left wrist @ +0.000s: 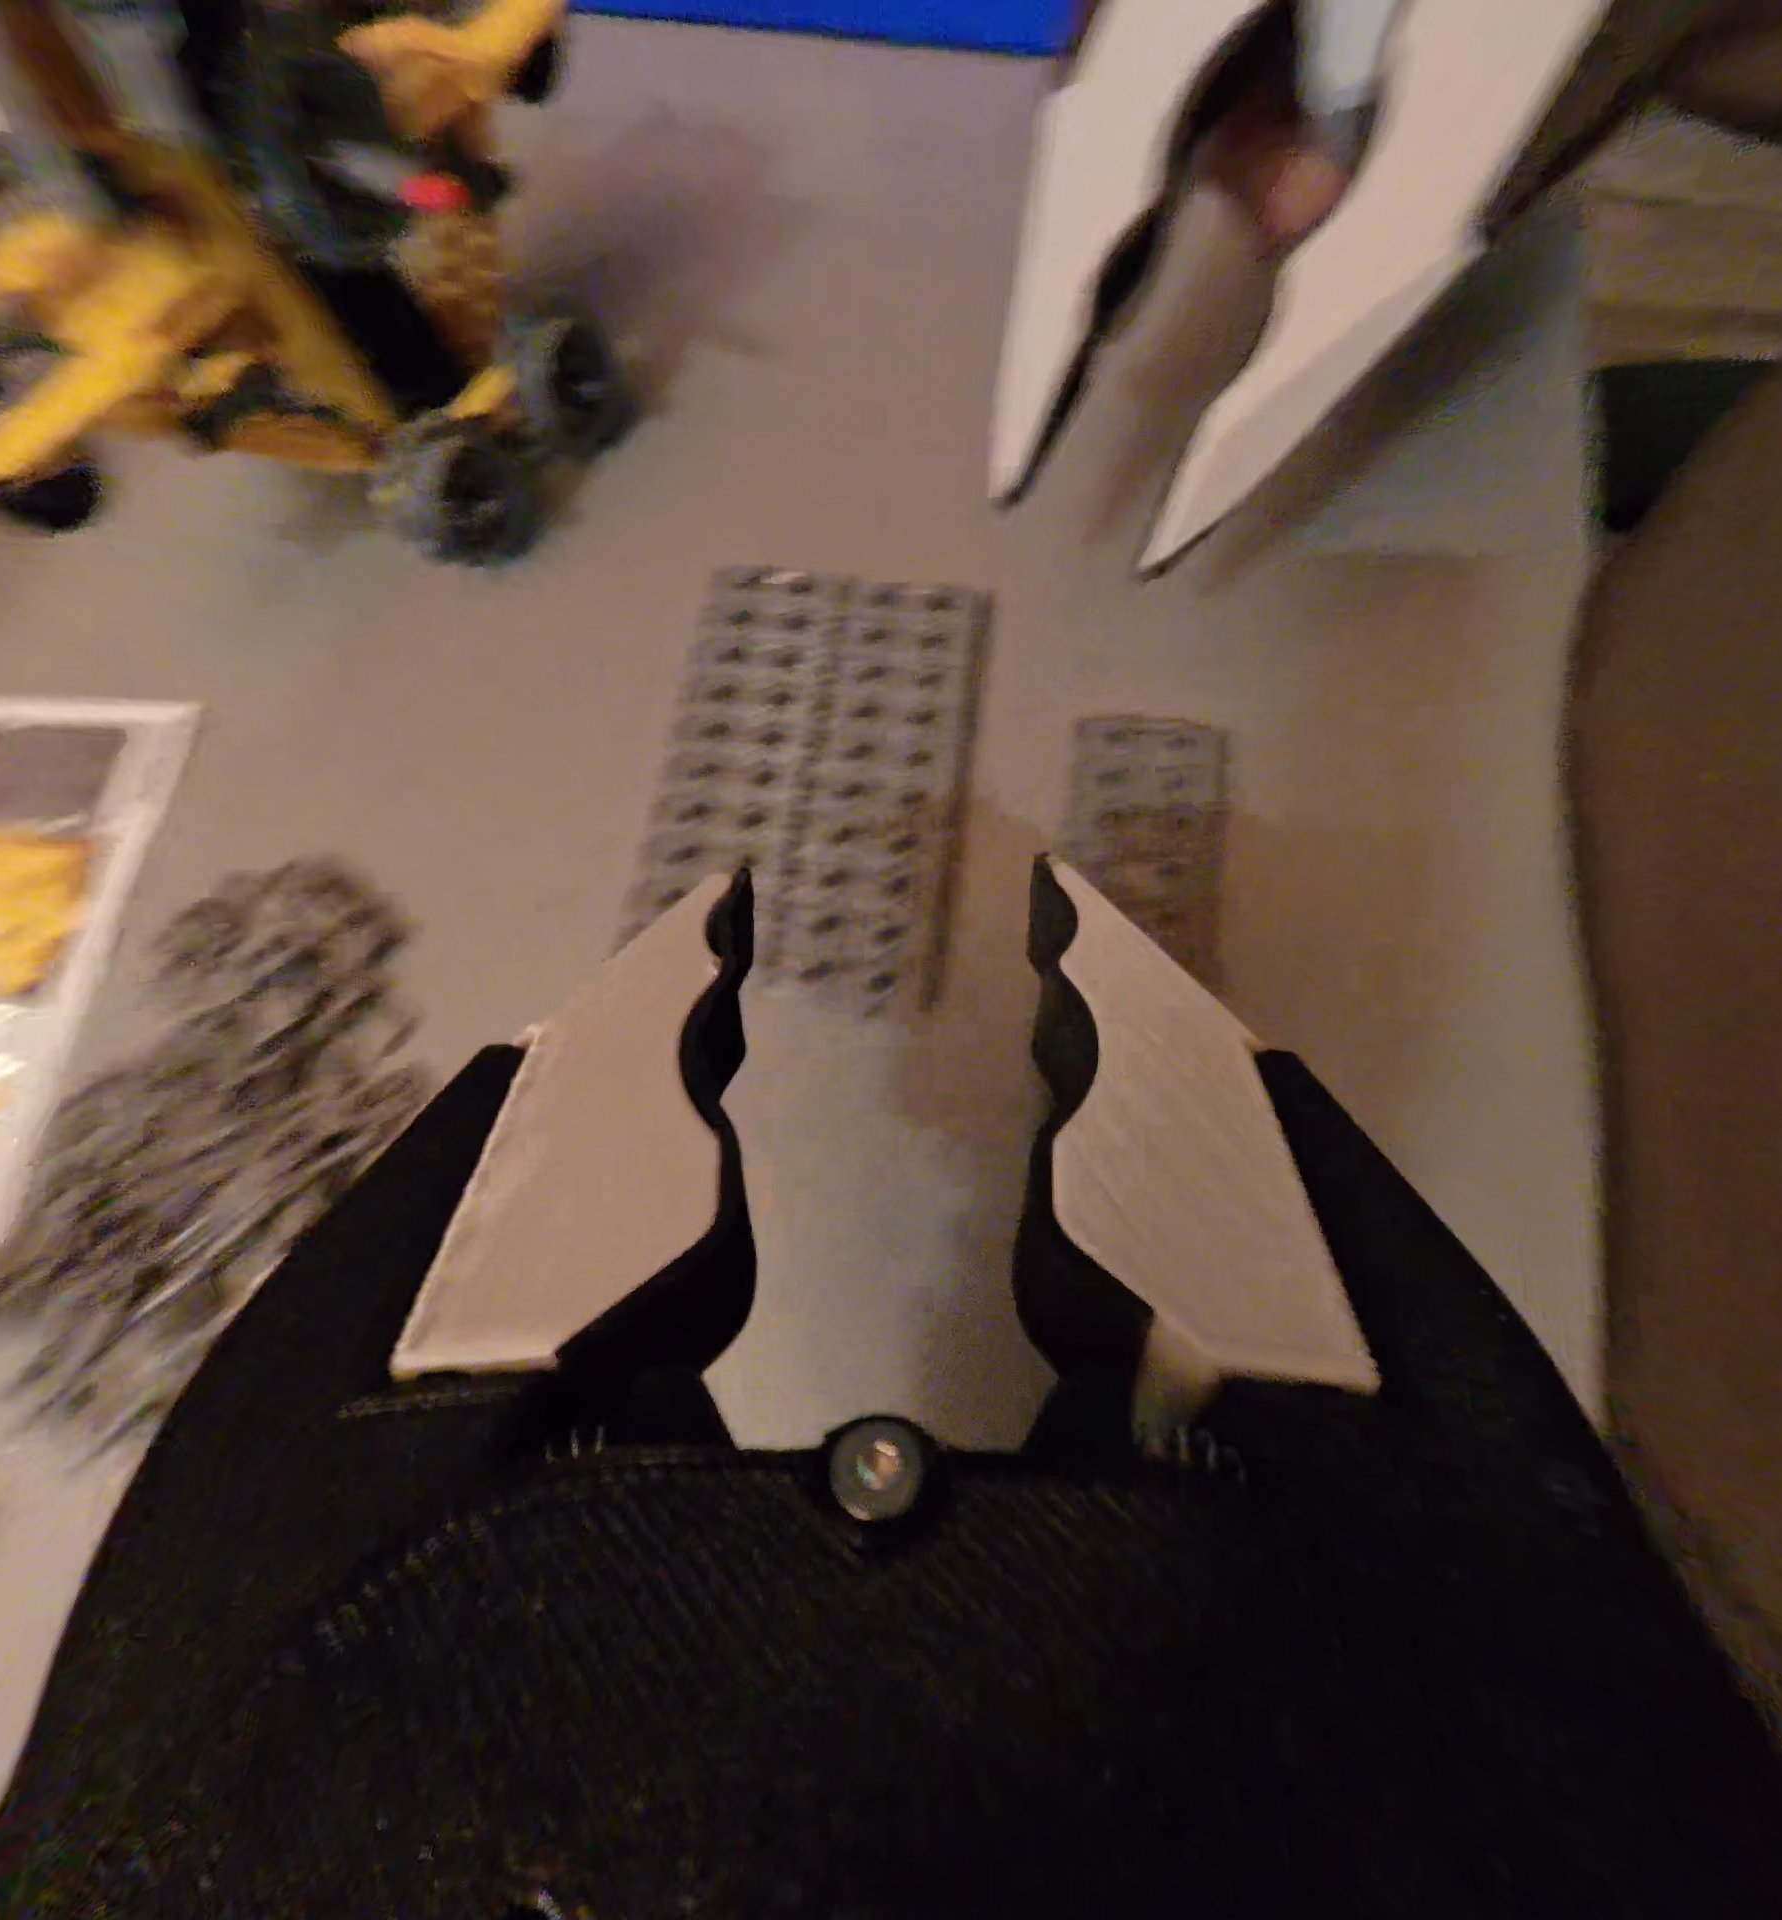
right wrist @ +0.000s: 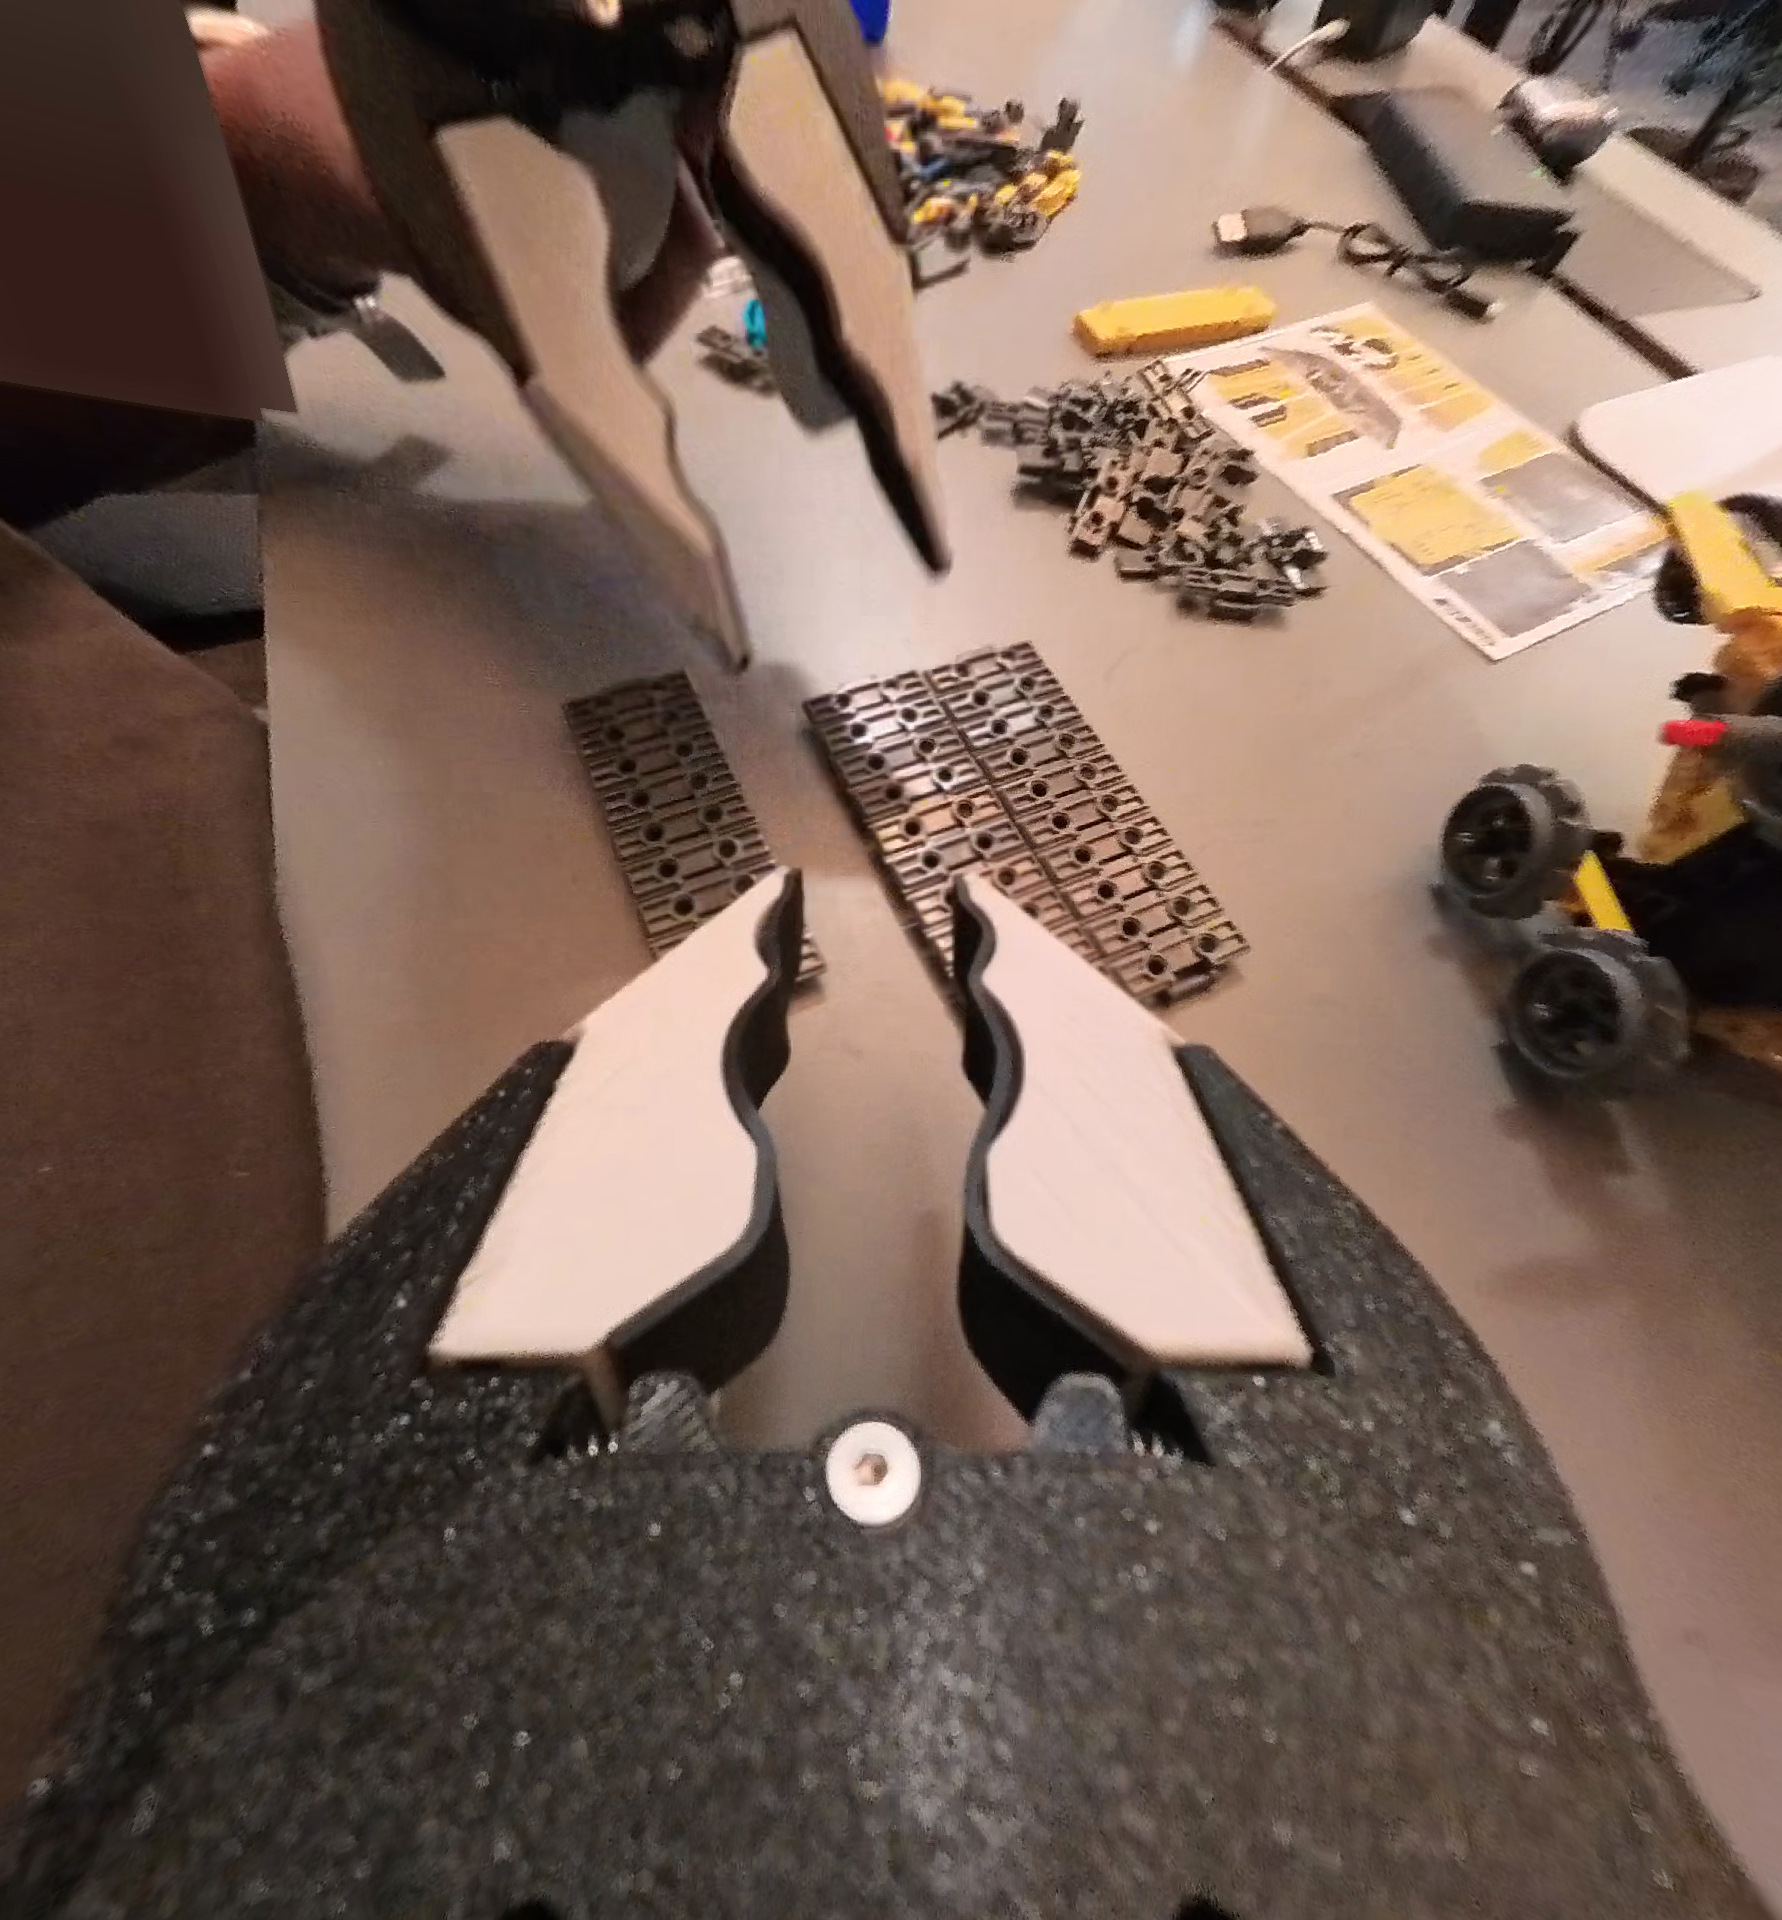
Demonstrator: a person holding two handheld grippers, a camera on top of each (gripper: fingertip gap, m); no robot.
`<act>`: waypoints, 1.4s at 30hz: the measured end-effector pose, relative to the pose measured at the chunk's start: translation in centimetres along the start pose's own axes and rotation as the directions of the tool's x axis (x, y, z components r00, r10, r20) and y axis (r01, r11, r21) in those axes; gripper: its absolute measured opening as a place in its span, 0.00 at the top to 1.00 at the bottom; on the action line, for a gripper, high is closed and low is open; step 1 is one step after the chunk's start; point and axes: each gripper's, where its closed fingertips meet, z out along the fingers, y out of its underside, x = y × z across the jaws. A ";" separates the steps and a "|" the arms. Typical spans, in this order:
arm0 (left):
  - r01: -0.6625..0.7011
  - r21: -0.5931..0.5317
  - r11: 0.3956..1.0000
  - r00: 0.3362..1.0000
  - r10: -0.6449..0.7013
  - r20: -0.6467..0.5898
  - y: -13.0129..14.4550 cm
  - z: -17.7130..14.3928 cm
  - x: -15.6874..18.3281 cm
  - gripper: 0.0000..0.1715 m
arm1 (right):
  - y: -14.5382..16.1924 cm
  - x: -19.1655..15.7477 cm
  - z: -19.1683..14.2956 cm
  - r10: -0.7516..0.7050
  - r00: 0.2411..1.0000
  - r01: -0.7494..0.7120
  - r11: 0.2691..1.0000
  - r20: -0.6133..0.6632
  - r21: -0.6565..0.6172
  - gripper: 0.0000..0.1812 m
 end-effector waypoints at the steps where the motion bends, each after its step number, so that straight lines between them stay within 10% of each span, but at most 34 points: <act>1: 0.004 -0.024 1.000 0.996 -0.002 0.087 0.7 -1.1 -2.0 0.69 | 0.0 0.2 -0.2 -0.004 1.000 0.004 1.000 -0.013 0.008 0.84; 9: 0.237 -0.158 0.959 0.936 -0.182 0.302 8.6 -6.2 -11.4 0.64 | 0.1 -0.2 -0.3 -0.043 0.998 0.044 0.999 -0.043 0.023 0.84; 27: 0.342 -0.177 0.923 0.930 -0.306 0.203 11.5 -5.6 -12.3 0.79 | -1.0 0.1 -1.2 -0.015 0.998 0.019 0.996 -0.053 0.085 0.84; 31: 0.324 -0.087 0.942 0.936 -0.305 0.178 9.5 -6.2 -11.3 0.79 | -1.4 0.0 -1.0 -0.014 0.998 0.020 0.994 -0.056 0.106 0.84; 36: 0.265 0.307 0.914 0.963 -0.266 -0.041 0.0 -7.7 -6.3 0.79 | -4.5 0.6 -1.3 0.092 0.994 -0.068 0.951 -0.065 0.301 0.76; 42: 0.054 0.576 0.816 0.998 -0.020 -0.065 -8.3 -8.0 0.7 0.79 | -9.4 -0.8 -1.5 0.324 0.893 -0.447 0.723 0.313 0.527 0.70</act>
